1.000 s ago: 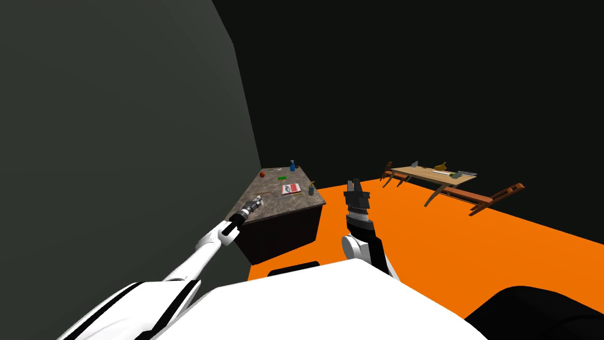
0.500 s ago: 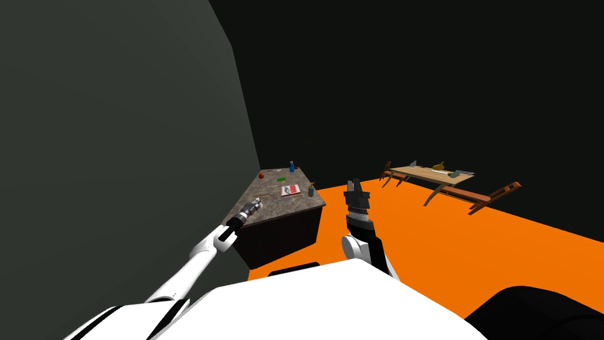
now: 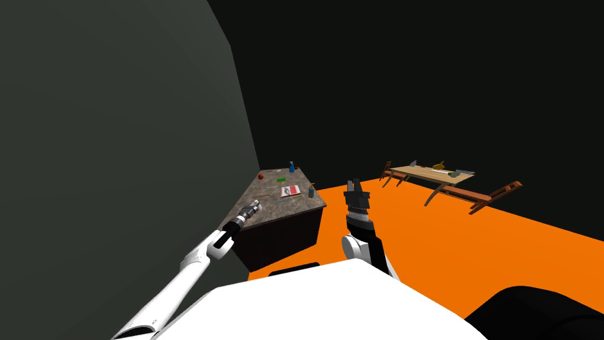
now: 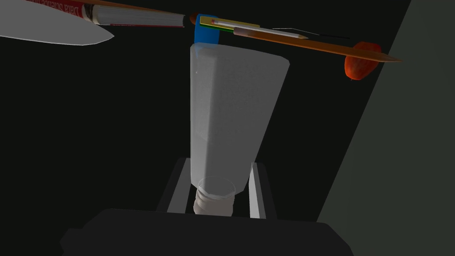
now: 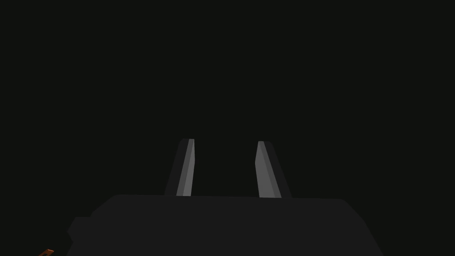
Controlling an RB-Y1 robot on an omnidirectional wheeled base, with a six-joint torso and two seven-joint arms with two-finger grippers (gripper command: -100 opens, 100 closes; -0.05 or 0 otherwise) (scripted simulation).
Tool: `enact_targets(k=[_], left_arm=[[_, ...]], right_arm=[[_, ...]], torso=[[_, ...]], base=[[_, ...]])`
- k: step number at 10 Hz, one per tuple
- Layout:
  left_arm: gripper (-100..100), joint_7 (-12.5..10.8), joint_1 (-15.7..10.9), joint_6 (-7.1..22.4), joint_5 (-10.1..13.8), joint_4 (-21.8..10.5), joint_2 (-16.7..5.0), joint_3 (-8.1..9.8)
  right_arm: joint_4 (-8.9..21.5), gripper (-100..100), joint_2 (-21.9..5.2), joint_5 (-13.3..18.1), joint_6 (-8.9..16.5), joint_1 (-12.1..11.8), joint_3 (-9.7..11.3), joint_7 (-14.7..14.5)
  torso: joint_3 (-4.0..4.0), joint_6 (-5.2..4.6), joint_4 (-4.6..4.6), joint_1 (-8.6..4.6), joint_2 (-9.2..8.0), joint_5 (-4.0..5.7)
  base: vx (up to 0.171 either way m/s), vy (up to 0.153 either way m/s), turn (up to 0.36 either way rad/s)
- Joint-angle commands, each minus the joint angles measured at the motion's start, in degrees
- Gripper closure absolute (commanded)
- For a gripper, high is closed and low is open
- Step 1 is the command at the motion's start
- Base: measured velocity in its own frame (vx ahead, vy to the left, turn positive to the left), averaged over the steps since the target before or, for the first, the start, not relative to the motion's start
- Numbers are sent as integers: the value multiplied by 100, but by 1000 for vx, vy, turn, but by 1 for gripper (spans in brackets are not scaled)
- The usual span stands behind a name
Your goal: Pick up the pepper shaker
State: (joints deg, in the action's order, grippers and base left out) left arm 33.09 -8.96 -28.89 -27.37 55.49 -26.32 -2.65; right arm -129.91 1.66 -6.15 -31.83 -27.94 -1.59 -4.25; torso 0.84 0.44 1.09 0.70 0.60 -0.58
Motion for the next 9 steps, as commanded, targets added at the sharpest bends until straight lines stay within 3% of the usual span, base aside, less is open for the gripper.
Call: enact_targets(k=[1,3,4,6,8,9], left_arm=[[100,-92,286,118,-109,286,6,74],[100,-92,439,118,-109,617,6,74],[100,-201,724,256,-215,857,1,139],[100,-201,872,256,-215,1178,1,139],[100,-310,1291,394,-320,1512,-5,205],[100,-310,1306,394,-320,1682,-5,205]], right_arm=[[0,0,0,0,0,0,0,0],[0,0,0,0,0,0,0,0],[0,0,0,0,0,0,0,0],[0,0,0,0,0,0,0,0],[0,0,0,0,0,0,0,0],[0,0,0,0,0,0,0,0]], torso=[[0,0,0,0,0,0],[7,5,5,3,9,-1],[3,2,3,3,2,-1],[5,8,6,7,5,-2],[5,6,5,6,5,-2],[9,13,13,9,5,-5]], base=[[55,1,-41],[41,8,-5],[38,9,-44],[33,6,0],[50,8,-35],[28,4,15]])
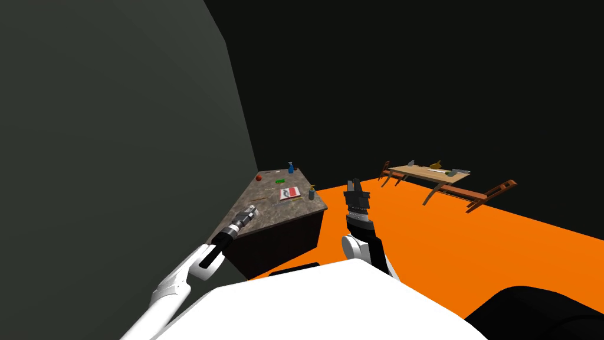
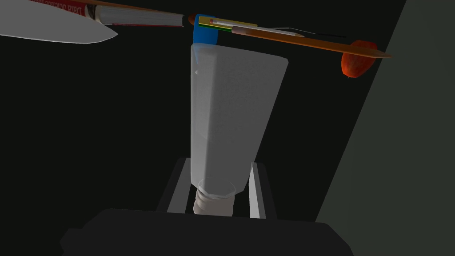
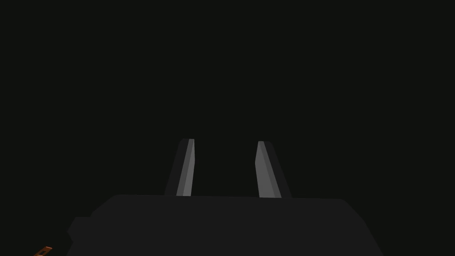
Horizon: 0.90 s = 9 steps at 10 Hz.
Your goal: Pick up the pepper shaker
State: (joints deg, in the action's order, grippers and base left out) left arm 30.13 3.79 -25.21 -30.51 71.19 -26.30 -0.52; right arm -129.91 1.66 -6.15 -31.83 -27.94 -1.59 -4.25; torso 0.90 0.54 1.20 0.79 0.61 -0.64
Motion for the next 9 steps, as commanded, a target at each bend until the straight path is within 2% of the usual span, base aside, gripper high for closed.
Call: enact_targets(k=[1,2,3,4,5,6,8,9], left_arm=[[100,-15,31,26,-6,169,-7,-9],[100,-124,312,164,-112,385,-12,57],[100,-124,464,164,-112,561,-12,57],[100,-124,464,164,-112,717,-12,57],[100,-233,711,302,-218,871,-18,122],[100,-233,872,302,-218,1045,-18,122],[100,-233,898,302,-218,1291,-18,122],[100,-244,870,332,-220,1226,-20,113]], right_arm=[[0,0,0,0,0,0,0,0],[0,0,0,0,0,0,0,0],[0,0,0,0,0,0,0,0],[0,0,0,0,0,0,0,0],[0,0,0,0,0,0,0,0],[0,0,0,0,0,0,0,0],[0,0,0,0,0,0,0,0],[0,0,0,0,0,0,0,0]], torso=[[0,0,0,0,0,0],[-4,-3,-2,-1,-7,0],[0,1,1,1,-1,-1],[2,5,2,7,2,-1],[-3,-1,-3,3,-3,1],[0,3,1,5,-1,0],[-2,0,-3,1,-2,1],[-5,-2,-3,-3,-8,1]], base=[[0,0,0],[43,3,-51],[50,11,-21],[20,8,23],[40,8,-53],[49,10,-19],[17,3,12],[0,0,0]])
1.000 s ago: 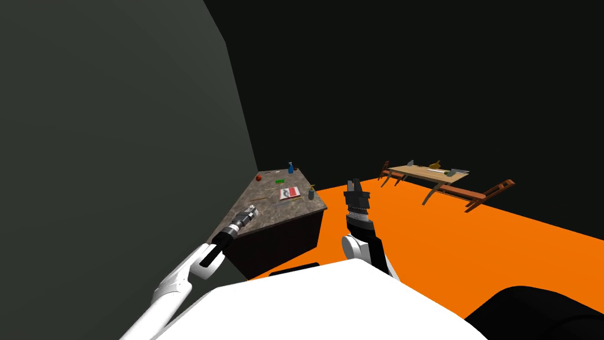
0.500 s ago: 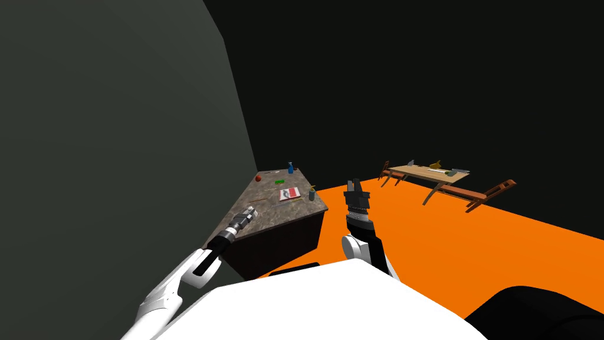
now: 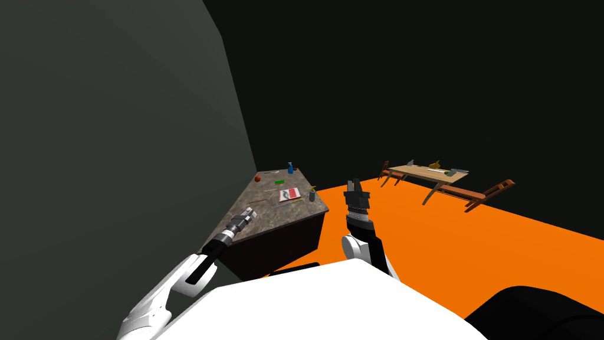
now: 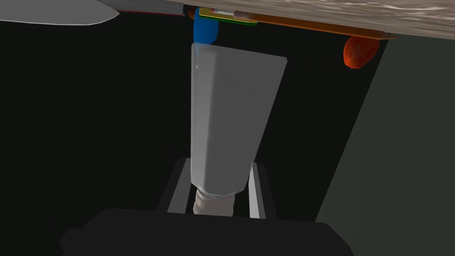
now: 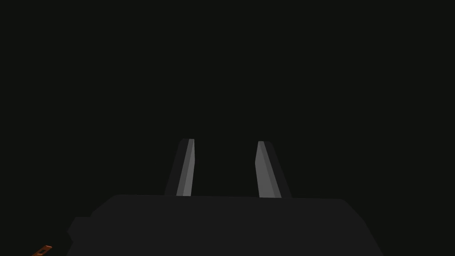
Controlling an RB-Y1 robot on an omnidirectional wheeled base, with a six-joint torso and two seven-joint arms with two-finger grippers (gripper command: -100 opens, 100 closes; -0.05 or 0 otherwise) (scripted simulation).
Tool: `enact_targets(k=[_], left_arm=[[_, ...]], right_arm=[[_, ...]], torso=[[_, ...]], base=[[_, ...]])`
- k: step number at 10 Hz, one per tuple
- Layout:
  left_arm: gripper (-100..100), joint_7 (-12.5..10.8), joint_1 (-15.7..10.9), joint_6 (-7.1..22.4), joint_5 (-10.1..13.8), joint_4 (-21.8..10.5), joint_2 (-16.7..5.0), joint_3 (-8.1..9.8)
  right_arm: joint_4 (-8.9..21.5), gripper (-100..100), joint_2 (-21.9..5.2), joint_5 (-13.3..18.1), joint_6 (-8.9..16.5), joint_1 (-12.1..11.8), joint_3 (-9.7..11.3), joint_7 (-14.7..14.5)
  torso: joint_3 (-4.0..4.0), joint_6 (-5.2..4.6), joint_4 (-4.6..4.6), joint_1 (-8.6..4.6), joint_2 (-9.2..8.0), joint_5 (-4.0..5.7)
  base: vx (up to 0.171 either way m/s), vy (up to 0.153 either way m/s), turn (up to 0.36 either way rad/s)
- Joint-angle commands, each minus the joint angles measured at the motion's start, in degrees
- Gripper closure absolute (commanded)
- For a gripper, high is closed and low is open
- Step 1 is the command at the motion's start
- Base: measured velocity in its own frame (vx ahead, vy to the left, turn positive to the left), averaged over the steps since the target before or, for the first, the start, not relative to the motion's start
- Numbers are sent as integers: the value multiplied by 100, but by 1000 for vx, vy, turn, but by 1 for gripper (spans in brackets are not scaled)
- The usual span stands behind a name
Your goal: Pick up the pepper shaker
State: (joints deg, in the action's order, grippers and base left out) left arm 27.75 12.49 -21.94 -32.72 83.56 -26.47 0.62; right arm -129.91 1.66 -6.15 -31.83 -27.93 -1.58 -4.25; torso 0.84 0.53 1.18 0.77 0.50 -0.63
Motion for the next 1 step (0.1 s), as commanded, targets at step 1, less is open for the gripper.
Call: enact_targets(k=[1], left_arm=[[0,0,0,0,0,0,0,0]], right_arm=[[0,0,0,0,0,0,0,0]], torso=[[0,0,0,0,0,0]], base=[[0,0,0]])
